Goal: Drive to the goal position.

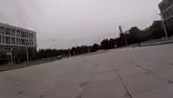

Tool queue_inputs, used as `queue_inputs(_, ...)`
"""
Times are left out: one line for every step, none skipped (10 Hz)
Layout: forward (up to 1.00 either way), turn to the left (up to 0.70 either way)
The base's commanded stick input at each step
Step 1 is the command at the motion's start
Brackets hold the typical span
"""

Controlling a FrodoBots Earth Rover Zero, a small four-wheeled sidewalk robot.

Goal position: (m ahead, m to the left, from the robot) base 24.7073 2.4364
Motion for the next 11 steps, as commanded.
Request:
queue_inputs(0.05, 0.00)
queue_inputs(0.05, 0.00)
queue_inputs(0.05, 0.00)
queue_inputs(0.05, 0.00)
queue_inputs(0.05, 0.00)
queue_inputs(0.05, 0.00)
queue_inputs(0.05, 0.00)
queue_inputs(0.05, 0.00)
queue_inputs(0.05, 0.00)
queue_inputs(0.05, 0.00)
queue_inputs(0.05, 0.00)
